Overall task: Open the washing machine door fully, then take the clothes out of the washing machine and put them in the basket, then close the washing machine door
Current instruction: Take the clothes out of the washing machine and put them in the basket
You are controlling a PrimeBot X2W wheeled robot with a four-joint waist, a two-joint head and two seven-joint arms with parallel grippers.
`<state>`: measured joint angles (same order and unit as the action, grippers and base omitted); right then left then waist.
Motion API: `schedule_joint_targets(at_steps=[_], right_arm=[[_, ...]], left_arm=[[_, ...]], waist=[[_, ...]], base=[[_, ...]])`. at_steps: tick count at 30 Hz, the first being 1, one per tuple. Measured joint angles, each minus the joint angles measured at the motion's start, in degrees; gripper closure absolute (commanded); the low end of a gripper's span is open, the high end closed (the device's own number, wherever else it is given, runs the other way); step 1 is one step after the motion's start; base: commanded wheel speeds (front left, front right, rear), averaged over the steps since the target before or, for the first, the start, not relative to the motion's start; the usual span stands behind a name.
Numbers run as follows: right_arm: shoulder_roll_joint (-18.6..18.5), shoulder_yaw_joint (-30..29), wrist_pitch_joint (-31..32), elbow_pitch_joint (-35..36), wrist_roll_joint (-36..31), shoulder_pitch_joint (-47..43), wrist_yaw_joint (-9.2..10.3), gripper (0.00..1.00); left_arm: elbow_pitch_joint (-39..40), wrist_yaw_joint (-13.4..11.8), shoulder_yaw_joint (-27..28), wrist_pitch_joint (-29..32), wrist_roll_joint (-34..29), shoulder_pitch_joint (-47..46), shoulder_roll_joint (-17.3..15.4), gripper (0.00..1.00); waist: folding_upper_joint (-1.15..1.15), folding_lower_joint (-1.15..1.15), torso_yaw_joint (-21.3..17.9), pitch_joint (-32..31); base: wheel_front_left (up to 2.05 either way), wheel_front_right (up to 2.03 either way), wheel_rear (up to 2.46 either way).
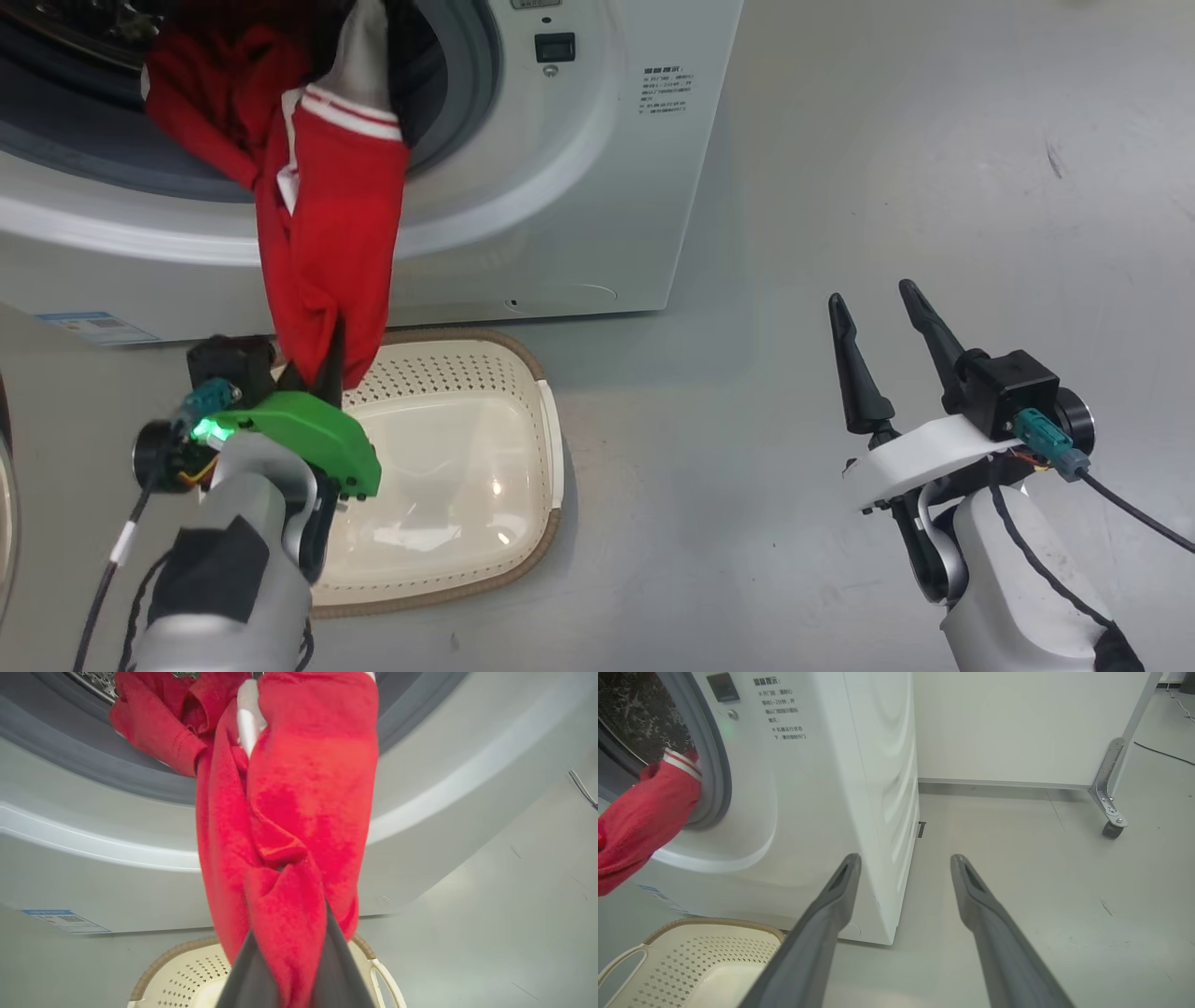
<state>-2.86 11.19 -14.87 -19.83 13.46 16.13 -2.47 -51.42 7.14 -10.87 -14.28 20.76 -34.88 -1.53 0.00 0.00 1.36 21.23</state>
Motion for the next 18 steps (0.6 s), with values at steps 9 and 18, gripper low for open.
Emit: schedule_joint_targets(at_steps=[9, 18], right_arm=[[0.0, 0.0, 0.0, 0.0, 0.0, -0.5, -0.01, 0.00], [0.0, 0.1, 0.0, 1.1, -0.1, -0.4, -0.09, 0.00]], left_arm=[[-0.6, 0.0, -0.6, 0.0, 1.5, 6.8, 0.0, 1.00], [-3.5, 0.1, -2.2, 0.0, 1.6, 8.3, 0.0, 1.00]], waist=[[0.00, 0.00, -0.6, -0.3], [0.00, 0.00, -1.3, 2.5]], base=[[0.00, 0.00, 0.00], [0.00, 0.00, 0.00]])
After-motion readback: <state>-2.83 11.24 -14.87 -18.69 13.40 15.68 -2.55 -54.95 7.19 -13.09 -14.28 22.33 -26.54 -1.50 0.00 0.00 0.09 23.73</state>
